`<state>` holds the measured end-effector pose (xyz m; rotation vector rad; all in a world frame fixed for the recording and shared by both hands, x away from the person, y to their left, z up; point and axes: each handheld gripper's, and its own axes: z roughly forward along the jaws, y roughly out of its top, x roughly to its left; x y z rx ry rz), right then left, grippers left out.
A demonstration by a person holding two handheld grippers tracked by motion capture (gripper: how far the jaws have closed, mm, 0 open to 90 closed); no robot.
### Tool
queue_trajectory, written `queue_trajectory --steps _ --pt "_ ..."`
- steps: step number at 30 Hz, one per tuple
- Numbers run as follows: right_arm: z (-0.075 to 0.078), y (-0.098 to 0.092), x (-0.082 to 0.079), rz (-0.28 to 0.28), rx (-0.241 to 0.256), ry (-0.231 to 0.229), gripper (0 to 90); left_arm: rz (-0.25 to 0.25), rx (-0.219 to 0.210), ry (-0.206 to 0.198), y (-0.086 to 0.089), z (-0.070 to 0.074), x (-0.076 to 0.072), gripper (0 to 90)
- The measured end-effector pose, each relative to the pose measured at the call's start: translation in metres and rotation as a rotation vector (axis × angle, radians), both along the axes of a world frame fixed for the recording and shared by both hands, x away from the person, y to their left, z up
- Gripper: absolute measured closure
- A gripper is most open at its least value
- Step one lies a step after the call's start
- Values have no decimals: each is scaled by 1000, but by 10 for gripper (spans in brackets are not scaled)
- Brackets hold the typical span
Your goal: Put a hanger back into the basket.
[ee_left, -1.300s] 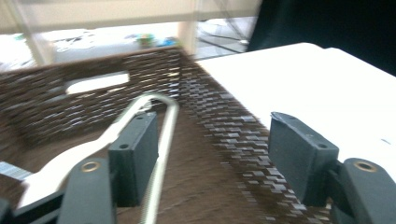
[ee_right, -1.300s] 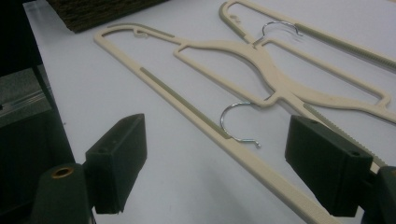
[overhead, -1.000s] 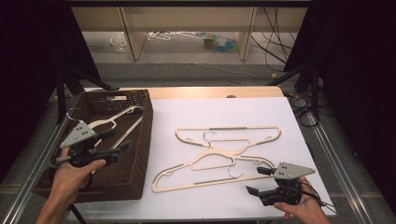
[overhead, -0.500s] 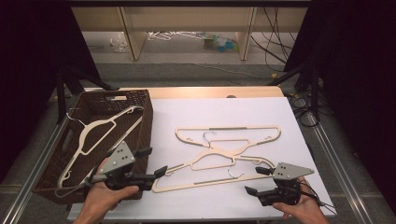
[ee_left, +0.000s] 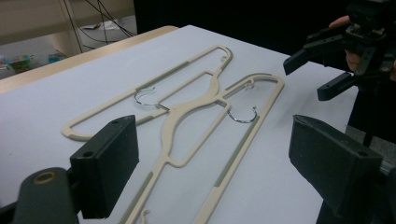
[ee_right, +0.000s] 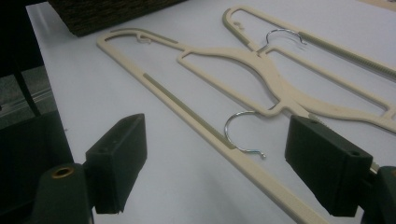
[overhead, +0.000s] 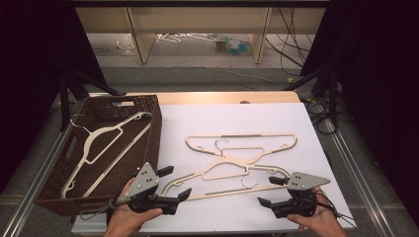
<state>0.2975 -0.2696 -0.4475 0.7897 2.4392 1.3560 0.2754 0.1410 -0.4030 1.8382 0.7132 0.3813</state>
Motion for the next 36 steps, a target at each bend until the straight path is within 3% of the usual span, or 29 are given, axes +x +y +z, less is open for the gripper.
queue_trajectory --steps 4,14,26,35,36 --pt "0 0 -1 -5 -5 -5 219 -5 21 3 -7 -9 -4 161" --pt "-1 0 0 0 -15 -5 220 -4 25 39 -17 -26 -7 161" --pt "-3 -2 7 -13 -13 -3 221 -1 42 68 -20 -35 -3 162" --pt "-4 -7 30 -79 -32 -22 224 -4 45 63 -21 -38 -2 163" --pt "-6 -7 42 -91 -43 -20 233 -10 50 58 -21 -38 -2 164"
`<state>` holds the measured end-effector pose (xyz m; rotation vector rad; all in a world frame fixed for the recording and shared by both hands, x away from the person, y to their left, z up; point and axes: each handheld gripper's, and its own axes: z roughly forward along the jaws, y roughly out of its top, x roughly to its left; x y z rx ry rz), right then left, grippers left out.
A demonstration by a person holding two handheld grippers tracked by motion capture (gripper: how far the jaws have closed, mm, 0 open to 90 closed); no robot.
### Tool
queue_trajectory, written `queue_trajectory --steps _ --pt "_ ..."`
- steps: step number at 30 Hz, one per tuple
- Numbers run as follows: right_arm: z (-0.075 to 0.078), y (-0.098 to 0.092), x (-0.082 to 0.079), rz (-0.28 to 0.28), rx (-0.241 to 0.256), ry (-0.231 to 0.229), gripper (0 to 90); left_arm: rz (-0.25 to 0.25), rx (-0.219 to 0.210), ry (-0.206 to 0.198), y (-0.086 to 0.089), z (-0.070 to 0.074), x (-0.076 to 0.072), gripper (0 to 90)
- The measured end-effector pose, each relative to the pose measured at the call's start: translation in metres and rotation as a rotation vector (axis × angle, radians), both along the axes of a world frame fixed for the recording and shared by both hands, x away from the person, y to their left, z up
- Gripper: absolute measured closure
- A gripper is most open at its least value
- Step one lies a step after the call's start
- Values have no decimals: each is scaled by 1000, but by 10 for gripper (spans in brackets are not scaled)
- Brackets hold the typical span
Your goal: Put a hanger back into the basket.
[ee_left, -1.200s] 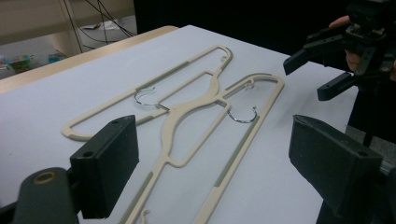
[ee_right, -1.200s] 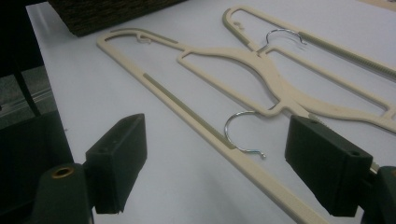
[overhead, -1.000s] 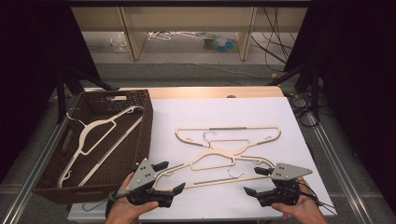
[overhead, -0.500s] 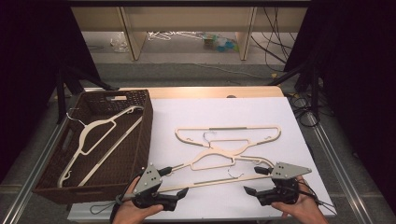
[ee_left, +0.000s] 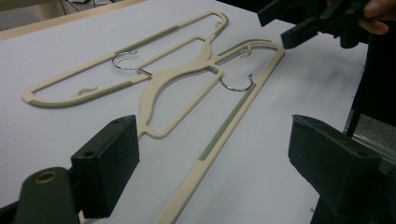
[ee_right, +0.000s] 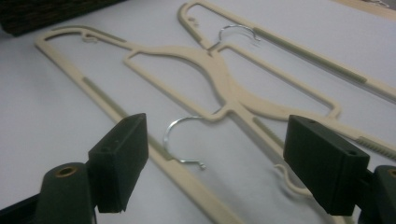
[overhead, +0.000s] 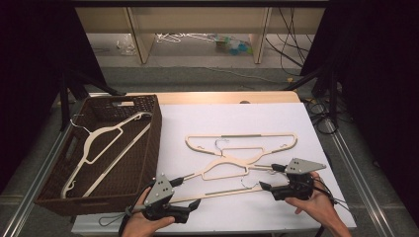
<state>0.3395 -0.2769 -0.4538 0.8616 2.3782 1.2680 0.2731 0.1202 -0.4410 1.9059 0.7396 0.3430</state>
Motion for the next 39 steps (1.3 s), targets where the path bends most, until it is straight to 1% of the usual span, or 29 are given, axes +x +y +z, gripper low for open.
queue_trajectory --steps 1,2,3,5,6,7,8,9,10,11,13,14,16,17,20,21,22,23,24,25,26,27,29,31,32,34,35,37,39 --pt "-1 0 4 -8 -6 18 234 5 -2 0 0 0 -1 164" --pt "-1 0 4 -8 -6 18 234 5 -2 0 0 0 -1 164" --pt "-3 0 10 -15 -17 20 239 17 -3 2 0 0 -1 164" --pt "-8 1 27 -25 -44 37 262 15 -8 8 1 -2 0 164" --pt "-9 2 32 -22 -55 44 272 21 -4 6 1 -2 -1 165" --pt "-9 2 32 -22 -55 44 272 21 -4 6 1 -2 -1 165" --pt "-12 5 42 -21 -60 65 307 26 2 7 3 -3 0 165" --pt "-12 5 42 -21 -60 65 307 26 2 7 3 -3 0 166" --pt "-13 7 45 -15 -73 67 314 30 5 4 3 -3 1 166" --pt "-16 10 52 -7 -100 85 330 36 1 3 4 -3 1 168" --pt "-17 12 55 1 -108 91 347 37 2 1 4 -3 1 168" --pt "-20 14 61 21 -118 104 374 29 7 -1 4 -3 1 167" --pt "-21 16 65 40 -137 137 389 27 -5 4 3 -4 1 167" --pt "-22 17 67 52 -155 140 403 24 -5 5 3 -4 1 167" --pt "-25 20 71 55 -153 135 438 21 3 2 2 -4 1 168" --pt "-26 21 74 82 -177 142 467 19 13 -2 2 -5 1 169" --pt "-26 21 74 82 -177 142 467 19 13 -2 2 -5 1 169" --pt "-26 22 75 99 -195 156 509 19 15 -2 2 -5 1 169" --pt "-26 22 75 114 -225 160 515 17 19 0 2 -5 1 170" --pt "-26 22 75 114 -225 160 515 17 19 0 2 -5 1 170" --pt "-25 24 75 122 -265 161 540 14 23 -1 2 -5 1 170" --pt "-25 24 75 128 -269 166 548 9 17 3 1 -6 1 170" --pt "-24 25 76 137 -278 168 563 14 22 3 1 -6 1 172" --pt "-21 25 80 172 -306 179 592 9 16 3 1 -6 1 173" --pt "-21 25 80 172 -306 179 592 9 16 3 1 -6 1 174" --pt "-21 26 82 186 -312 181 640 10 15 3 1 -6 1 175" --pt "-21 26 82 186 -312 181 640 11 16 4 1 -6 1 175" --pt "-21 24 85 219 -318 181 656 8 25 2 1 -6 1 176" --pt "-21 24 86 225 -311 174 662 3 29 1 1 -6 1 177"
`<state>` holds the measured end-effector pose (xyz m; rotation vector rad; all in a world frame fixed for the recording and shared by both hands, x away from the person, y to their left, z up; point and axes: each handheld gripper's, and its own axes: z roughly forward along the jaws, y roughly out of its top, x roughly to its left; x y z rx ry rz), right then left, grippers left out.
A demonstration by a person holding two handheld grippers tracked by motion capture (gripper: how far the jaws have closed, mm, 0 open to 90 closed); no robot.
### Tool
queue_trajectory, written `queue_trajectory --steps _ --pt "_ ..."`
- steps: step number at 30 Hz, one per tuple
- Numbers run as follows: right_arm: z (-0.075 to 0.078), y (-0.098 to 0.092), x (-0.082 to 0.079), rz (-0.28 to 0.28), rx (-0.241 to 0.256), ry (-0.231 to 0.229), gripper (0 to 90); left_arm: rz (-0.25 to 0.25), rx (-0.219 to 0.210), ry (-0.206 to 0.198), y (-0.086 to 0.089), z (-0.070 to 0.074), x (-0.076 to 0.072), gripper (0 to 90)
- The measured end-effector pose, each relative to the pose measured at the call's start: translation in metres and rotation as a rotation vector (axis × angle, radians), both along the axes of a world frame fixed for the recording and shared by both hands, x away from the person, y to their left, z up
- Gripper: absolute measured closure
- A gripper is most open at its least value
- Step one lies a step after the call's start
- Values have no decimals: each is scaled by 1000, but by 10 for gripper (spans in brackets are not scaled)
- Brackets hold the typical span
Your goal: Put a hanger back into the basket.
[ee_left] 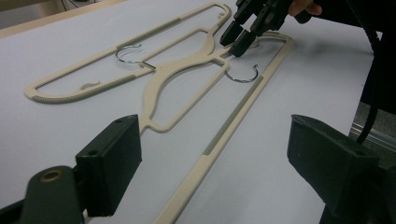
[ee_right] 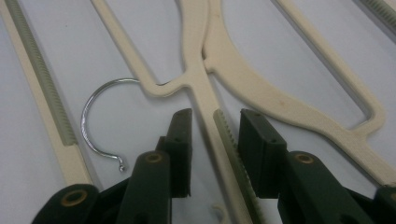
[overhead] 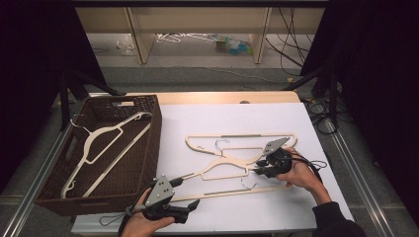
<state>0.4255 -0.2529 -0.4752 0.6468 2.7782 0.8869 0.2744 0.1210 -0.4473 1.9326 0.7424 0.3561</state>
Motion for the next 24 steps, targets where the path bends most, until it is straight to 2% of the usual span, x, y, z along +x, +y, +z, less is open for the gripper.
queue_trajectory --steps 2,3,6,10,14,16,18,20,24 --pt "0 -1 1 16 7 1 683 -6 -2 2 0 -1 0 178" --pt "0 -1 0 35 1 0 740 -4 -4 2 -1 -1 1 180" --pt "1 0 -2 63 -12 -8 754 0 5 0 -1 -1 1 185" --pt "2 -2 -5 95 -18 7 767 2 10 -2 -3 -2 2 188" --pt "2 -2 -5 87 -20 13 759 1 17 -1 -4 -3 4 190" --pt "2 -2 -5 89 -20 19 754 -18 29 -6 -5 -3 7 190" --pt "1 -1 -7 80 -27 9 754 -24 23 0 -7 -4 7 190" --pt "2 1 -8 83 -39 3 760 -37 45 -13 -9 -5 10 192" --pt "2 1 -8 93 -41 -9 773 -35 60 -8 -13 -6 14 193"
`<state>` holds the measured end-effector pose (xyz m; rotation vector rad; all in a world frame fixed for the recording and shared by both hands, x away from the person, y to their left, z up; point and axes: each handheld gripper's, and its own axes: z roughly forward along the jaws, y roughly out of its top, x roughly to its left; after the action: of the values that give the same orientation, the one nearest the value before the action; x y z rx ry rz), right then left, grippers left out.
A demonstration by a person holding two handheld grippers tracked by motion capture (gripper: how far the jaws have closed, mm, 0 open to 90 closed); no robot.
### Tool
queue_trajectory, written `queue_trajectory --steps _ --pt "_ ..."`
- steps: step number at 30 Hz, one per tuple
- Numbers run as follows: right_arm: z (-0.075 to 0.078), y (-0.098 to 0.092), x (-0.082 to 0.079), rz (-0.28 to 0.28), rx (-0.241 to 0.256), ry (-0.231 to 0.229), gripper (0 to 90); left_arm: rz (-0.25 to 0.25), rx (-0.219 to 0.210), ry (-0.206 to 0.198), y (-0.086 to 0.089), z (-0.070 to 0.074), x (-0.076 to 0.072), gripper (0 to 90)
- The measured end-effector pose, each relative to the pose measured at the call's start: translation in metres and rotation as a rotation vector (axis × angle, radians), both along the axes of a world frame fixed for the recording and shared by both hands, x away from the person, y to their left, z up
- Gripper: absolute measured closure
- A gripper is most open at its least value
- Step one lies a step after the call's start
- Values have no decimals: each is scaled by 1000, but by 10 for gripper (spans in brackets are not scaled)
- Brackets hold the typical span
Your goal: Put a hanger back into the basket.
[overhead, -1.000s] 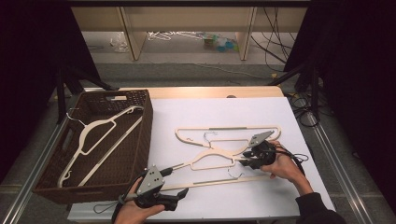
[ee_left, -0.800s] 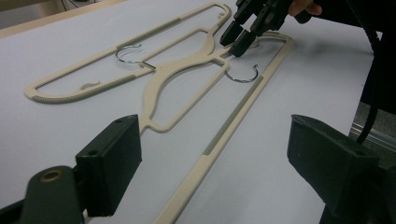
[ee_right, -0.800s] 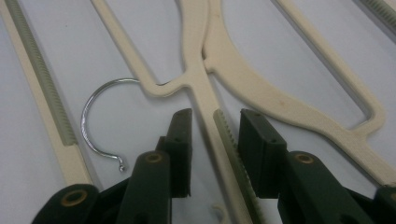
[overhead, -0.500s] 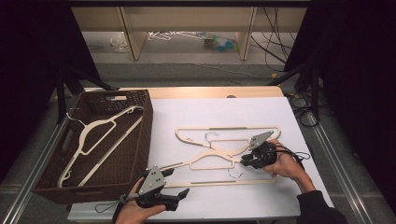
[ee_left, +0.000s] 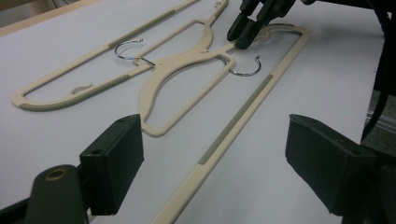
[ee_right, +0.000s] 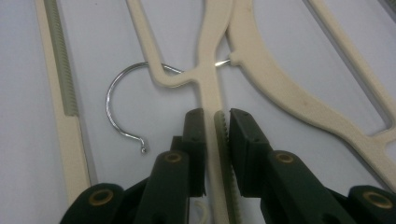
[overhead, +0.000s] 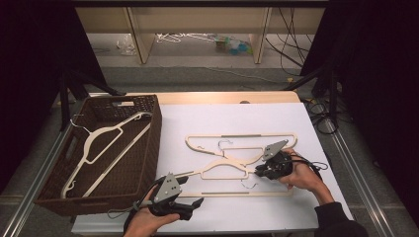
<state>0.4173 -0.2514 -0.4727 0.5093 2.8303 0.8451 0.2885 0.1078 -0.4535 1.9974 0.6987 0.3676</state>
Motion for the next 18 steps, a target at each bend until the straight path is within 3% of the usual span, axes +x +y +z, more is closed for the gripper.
queue_trajectory --steps 2,3,5,6,8,9,12,13,18 --pt "2 1 -1 24 -15 6 785 -6 6 18 -6 -2 6 233" --pt "3 2 -3 47 -31 3 792 -26 34 30 -14 -4 12 259" --pt "4 3 -5 52 -36 -1 794 -37 44 32 -20 -5 16 252" --pt "6 2 -8 59 -36 -7 795 -59 79 26 -28 -6 23 243" --pt "8 1 -9 61 -32 -7 795 -59 88 20 -32 -7 27 239" --pt "13 -2 -12 60 -29 -14 795 -45 103 27 -39 -9 37 239" --pt "17 -4 -17 59 -34 -23 795 -28 108 48 -44 -11 47 236" --pt "21 -6 -21 62 -41 -40 795 -18 132 45 -48 -12 55 249" --pt "34 -7 -31 74 -37 -72 794 18 152 103 -54 -18 72 248"
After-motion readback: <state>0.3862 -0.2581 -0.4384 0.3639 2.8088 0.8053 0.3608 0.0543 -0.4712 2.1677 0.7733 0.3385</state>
